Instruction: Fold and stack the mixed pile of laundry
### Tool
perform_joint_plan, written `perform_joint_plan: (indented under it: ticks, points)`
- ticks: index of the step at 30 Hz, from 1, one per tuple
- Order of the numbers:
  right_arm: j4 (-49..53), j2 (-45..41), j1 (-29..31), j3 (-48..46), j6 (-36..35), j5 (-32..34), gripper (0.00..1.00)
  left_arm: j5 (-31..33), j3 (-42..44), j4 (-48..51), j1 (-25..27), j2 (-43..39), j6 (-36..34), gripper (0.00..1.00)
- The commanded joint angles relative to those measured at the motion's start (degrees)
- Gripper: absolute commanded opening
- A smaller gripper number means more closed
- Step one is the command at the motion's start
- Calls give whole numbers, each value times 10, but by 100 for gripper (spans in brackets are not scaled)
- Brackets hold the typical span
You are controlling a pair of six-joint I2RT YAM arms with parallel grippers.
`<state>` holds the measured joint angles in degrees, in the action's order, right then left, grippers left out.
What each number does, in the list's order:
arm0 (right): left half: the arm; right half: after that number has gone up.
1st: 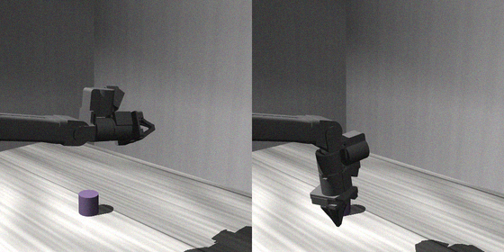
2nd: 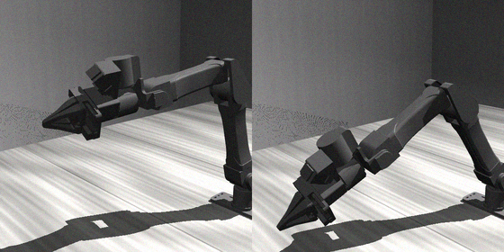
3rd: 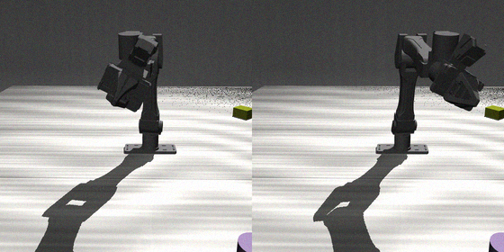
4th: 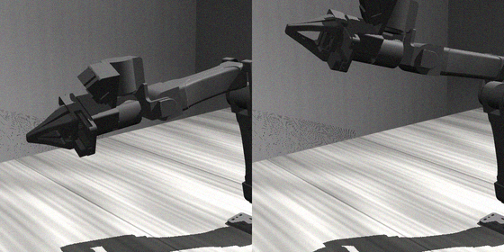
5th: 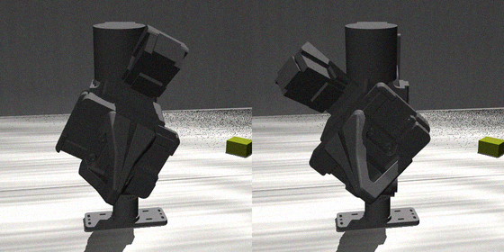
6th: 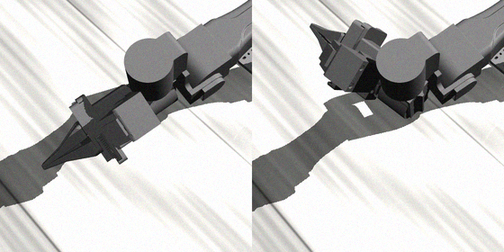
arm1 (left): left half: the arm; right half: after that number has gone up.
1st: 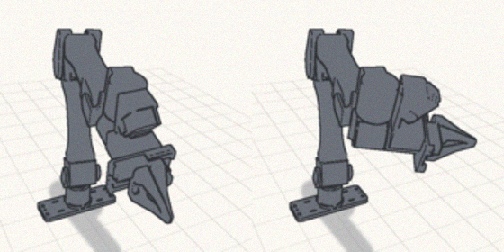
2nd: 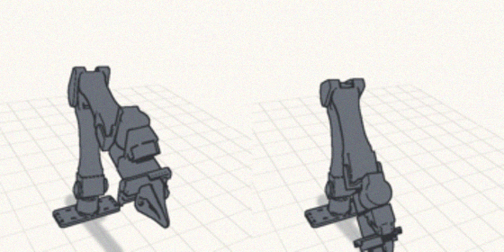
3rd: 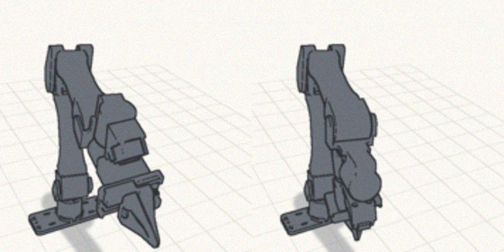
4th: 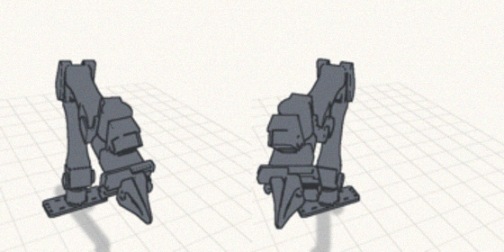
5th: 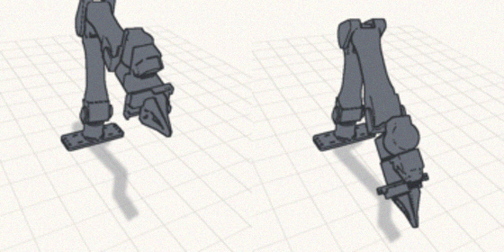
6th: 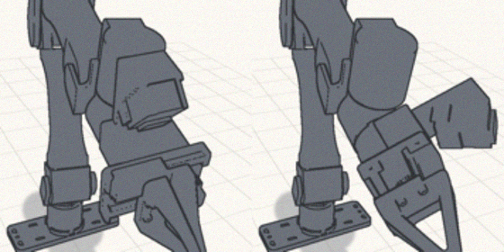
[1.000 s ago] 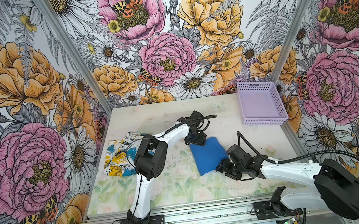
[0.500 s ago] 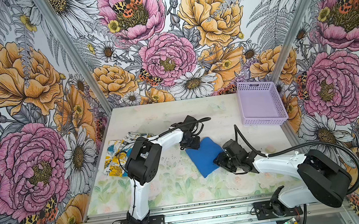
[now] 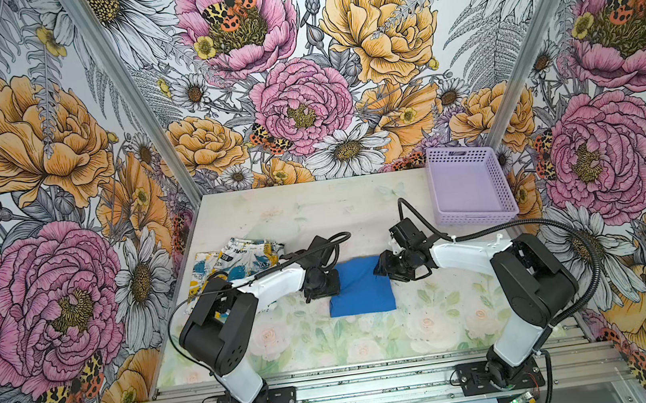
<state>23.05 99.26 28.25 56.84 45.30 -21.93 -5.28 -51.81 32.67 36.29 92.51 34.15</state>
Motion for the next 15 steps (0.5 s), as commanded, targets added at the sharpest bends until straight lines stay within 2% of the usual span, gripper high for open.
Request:
perform_joint_plan:
  ticks: [1,6,11,15]
  points:
    - [67,-2,-4,27,-62,-17,55,41,16,-30,2,-37,59,61]
    - [112,-37,-22,28,-101,-33,60,41,10,-39,-5,-73,59,72]
    - [120,-39,-22,18,-137,-66,62,0,39,-86,-8,-82,53,73]
    - [119,-28,-18,28,-157,-67,63,-11,50,-97,-3,-64,49,72]
